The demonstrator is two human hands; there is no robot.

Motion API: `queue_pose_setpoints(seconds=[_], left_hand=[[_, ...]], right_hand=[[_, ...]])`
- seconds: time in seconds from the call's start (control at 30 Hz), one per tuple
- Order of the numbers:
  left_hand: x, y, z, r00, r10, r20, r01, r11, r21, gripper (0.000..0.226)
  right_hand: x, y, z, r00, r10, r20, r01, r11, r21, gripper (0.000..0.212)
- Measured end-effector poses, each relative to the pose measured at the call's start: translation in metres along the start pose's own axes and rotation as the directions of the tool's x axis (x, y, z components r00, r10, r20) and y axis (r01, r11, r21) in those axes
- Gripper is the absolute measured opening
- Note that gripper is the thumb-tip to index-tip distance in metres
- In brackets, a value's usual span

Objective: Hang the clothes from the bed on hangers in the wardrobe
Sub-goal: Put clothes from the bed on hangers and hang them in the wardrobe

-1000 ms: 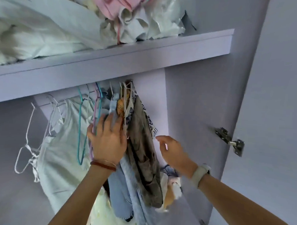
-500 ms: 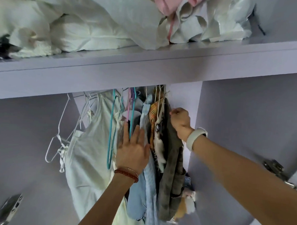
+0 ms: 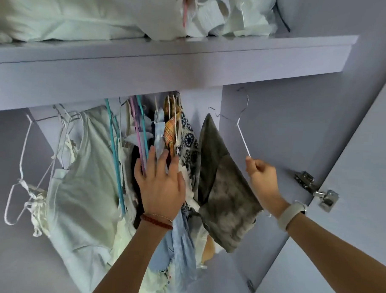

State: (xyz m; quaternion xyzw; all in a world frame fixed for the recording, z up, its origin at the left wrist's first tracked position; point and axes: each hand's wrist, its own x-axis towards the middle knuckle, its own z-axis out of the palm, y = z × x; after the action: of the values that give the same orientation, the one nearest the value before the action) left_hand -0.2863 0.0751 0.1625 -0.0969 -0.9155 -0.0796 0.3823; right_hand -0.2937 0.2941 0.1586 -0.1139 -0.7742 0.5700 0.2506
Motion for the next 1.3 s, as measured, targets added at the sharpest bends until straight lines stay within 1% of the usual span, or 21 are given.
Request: queue_pose_setpoints(seconds=[0.07, 0.13, 0.17, 0.23, 0.3, 0.33, 0.4, 0.47, 0.5, 0.6, 0.67, 0.7, 0.77, 0.83, 0.9, 0.97, 1.03, 1.1, 1.13, 1.23, 1.3], left_hand=[[-0.009, 0.02, -0.003, 0.994, 0.088, -0.062, -0.096, 0.985, -0.146, 0.034], [-0.025, 0.047, 0.001, 0.977, 0.21, -0.043, -0.212, 0.914, -0.345, 0.036], [-0.033, 0.06, 0.006, 0.968, 0.25, -0.001, -0.226, 0.87, -0.438, 0.038], [-0.048, 0.085, 0.021, 0.952, 0.284, 0.116, -0.174, 0.812, -0.557, 0.044], [-0.067, 0.111, 0.036, 0.915, 0.33, 0.231, -0.134, 0.789, -0.6, 0.051], [-0.077, 0.125, 0.041, 0.884, 0.384, 0.265, -0.152, 0.775, -0.614, 0.053], [-0.102, 0.159, 0.046, 0.795, 0.525, 0.302, -0.231, 0.724, -0.65, 0.049], [-0.132, 0.194, 0.043, 0.684, 0.664, 0.302, -0.279, 0.621, -0.732, 0.04], [-0.148, 0.212, 0.039, 0.635, 0.712, 0.301, -0.248, 0.556, -0.793, 0.036], [-0.188, 0.265, 0.018, 0.507, 0.798, 0.325, -0.038, 0.398, -0.917, 0.038], [-0.213, 0.304, -0.005, 0.423, 0.866, 0.268, 0.023, 0.286, -0.958, 0.028], [-0.225, 0.324, -0.02, 0.377, 0.894, 0.24, 0.065, 0.233, -0.97, 0.023], [-0.249, 0.368, -0.05, 0.278, 0.943, 0.183, 0.139, 0.149, -0.979, 0.018], [-0.272, 0.414, -0.079, 0.223, 0.968, 0.116, 0.152, 0.083, -0.985, 0.017], [-0.294, 0.465, -0.105, 0.213, 0.976, 0.048, 0.138, 0.019, -0.99, 0.017], [-0.312, 0.516, -0.129, 0.247, 0.969, -0.024, 0.083, -0.046, -0.995, 0.017], [-0.33, 0.565, -0.147, 0.275, 0.96, -0.058, 0.033, -0.07, -0.997, 0.017], [-0.345, 0.605, -0.156, 0.318, 0.946, -0.064, -0.003, -0.066, -0.998, 0.016], [-0.351, 0.619, -0.157, 0.357, 0.931, -0.076, -0.026, -0.072, -0.997, 0.015], [-0.362, 0.644, -0.151, 0.466, 0.876, -0.12, -0.093, -0.086, -0.992, 0.021], [-0.361, 0.656, -0.144, 0.516, 0.85, -0.103, -0.092, -0.065, -0.994, 0.028]], right_hand=[[-0.02, 0.016, -0.027, 1.0, -0.008, -0.021, 0.005, 0.989, -0.148, 0.05], [-0.045, 0.031, -0.058, 1.0, -0.004, -0.006, 0.002, 0.956, -0.293, 0.051], [-0.061, 0.038, -0.074, 1.0, -0.009, 0.006, 0.011, 0.937, -0.348, 0.051], [-0.095, 0.052, -0.11, 1.0, 0.006, 0.001, -0.005, 0.903, -0.429, 0.051], [-0.129, 0.066, -0.146, 0.998, 0.062, -0.028, -0.068, 0.85, -0.523, 0.05], [-0.146, 0.072, -0.165, 0.996, 0.08, -0.049, -0.094, 0.804, -0.587, 0.051], [-0.179, 0.082, -0.204, 0.993, 0.08, -0.089, -0.119, 0.708, -0.696, 0.052], [-0.214, 0.086, -0.244, 0.995, 0.024, -0.097, -0.09, 0.632, -0.77, 0.047], [-0.232, 0.087, -0.265, 0.995, -0.013, -0.096, -0.07, 0.591, -0.804, 0.044], [-0.29, 0.084, -0.33, 0.991, -0.068, -0.116, -0.071, 0.467, -0.881, 0.045], [-0.332, 0.083, -0.374, 0.97, -0.107, -0.218, -0.144, 0.469, -0.871, 0.047], [-0.352, 0.081, -0.395, 0.949, -0.143, -0.282, -0.187, 0.467, -0.864, 0.043], [-0.391, 0.078, -0.433, 0.903, -0.193, -0.383, -0.266, 0.449, -0.853, 0.025], [-0.427, 0.076, -0.468, 0.851, -0.217, -0.478, -0.356, 0.43, -0.829, 0.022], [-0.462, 0.075, -0.5, 0.76, -0.23, -0.608, -0.481, 0.432, -0.763, 0.032], [-0.492, 0.078, -0.529, 0.649, -0.228, -0.726, -0.605, 0.425, -0.674, 0.039], [-0.514, 0.084, -0.554, 0.594, -0.21, -0.777, -0.668, 0.409, -0.621, 0.043], [-0.524, 0.09, -0.574, 0.589, -0.17, -0.79, -0.693, 0.398, -0.602, 0.042], [-0.524, 0.093, -0.582, 0.59, -0.138, -0.795, -0.702, 0.398, -0.59, 0.038], [-0.515, 0.103, -0.598, 0.646, -0.085, -0.758, -0.683, 0.379, -0.625, 0.024], [-0.5, 0.111, -0.605, 0.671, -0.069, -0.738, -0.651, 0.422, -0.631, 0.024]])
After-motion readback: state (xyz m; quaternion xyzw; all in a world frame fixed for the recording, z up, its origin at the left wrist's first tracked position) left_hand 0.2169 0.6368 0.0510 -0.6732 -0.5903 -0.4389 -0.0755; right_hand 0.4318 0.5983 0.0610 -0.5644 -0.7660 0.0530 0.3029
